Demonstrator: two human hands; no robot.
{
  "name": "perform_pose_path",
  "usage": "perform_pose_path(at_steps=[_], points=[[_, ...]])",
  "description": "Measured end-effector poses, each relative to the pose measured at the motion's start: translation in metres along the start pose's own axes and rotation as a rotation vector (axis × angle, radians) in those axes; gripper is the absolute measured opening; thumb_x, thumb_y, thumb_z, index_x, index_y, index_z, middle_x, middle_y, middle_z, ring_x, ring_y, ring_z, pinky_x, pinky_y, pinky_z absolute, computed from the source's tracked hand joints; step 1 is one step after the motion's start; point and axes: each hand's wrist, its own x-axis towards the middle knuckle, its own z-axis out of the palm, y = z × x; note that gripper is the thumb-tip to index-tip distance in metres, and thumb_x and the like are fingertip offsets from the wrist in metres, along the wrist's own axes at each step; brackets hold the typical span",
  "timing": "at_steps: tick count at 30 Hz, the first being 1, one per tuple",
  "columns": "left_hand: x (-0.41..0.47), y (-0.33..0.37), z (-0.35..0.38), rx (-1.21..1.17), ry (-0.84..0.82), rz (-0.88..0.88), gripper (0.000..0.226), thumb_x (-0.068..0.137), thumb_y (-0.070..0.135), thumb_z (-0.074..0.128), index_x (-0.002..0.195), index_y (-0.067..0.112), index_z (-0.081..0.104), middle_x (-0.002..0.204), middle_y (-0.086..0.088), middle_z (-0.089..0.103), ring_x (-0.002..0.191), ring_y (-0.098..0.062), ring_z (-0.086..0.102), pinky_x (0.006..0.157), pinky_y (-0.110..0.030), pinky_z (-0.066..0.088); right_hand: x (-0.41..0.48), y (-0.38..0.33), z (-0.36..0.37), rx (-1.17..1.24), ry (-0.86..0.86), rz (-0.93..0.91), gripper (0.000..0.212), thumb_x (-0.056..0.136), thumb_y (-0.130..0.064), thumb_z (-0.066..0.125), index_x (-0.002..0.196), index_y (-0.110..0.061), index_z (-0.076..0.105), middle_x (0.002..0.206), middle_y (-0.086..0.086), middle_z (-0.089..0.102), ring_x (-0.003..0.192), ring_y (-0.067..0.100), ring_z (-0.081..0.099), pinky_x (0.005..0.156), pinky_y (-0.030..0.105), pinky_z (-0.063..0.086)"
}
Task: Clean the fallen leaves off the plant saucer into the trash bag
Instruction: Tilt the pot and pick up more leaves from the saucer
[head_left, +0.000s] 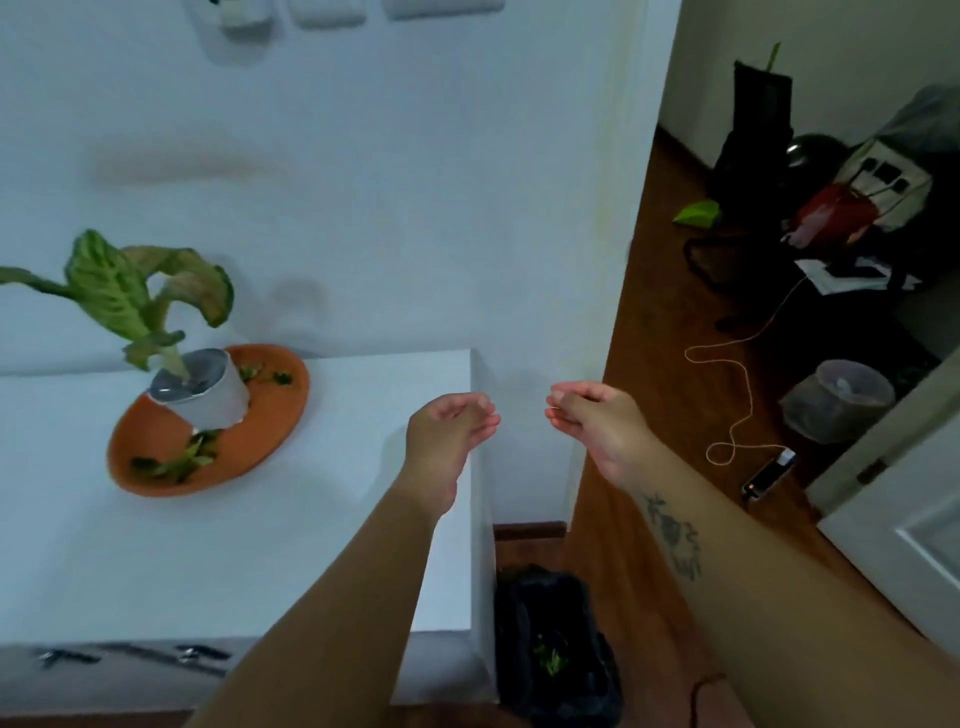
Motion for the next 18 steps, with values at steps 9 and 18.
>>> perform_pose_path(at_steps=[9, 18], points=[[0.011, 0.044, -0.147, 0.008, 0.187, 0.050, 0.007, 0.090, 0.008, 0.069, 0.095, 0.003, 0.069, 0.094, -0.012, 0.071, 0.087, -0.025, 0.072, 0.090, -0.034, 0.057, -0.005, 0.014, 0.143, -0.067, -0.259, 0.021, 0.009, 0.087, -0.001, 0.063, 0.094, -0.003, 0.068, 0.092, 0.013, 0.067, 0.081, 0.024, 0.064, 0.079, 0.028, 0.057], [0.039, 0.073, -0.299, 0.291, 0.344, 0.078, 0.007, 0.089, 0.013, 0.071, 0.093, 0.009, 0.073, 0.086, -0.009, 0.076, 0.068, -0.014, 0.070, 0.068, -0.021, 0.058, -0.007, 0.056, 0.278, -0.250, -0.326, -0.011, 0.012, 0.087, -0.004, 0.064, 0.097, -0.001, 0.070, 0.091, 0.014, 0.068, 0.078, 0.023, 0.064, 0.075, 0.027, 0.057]])
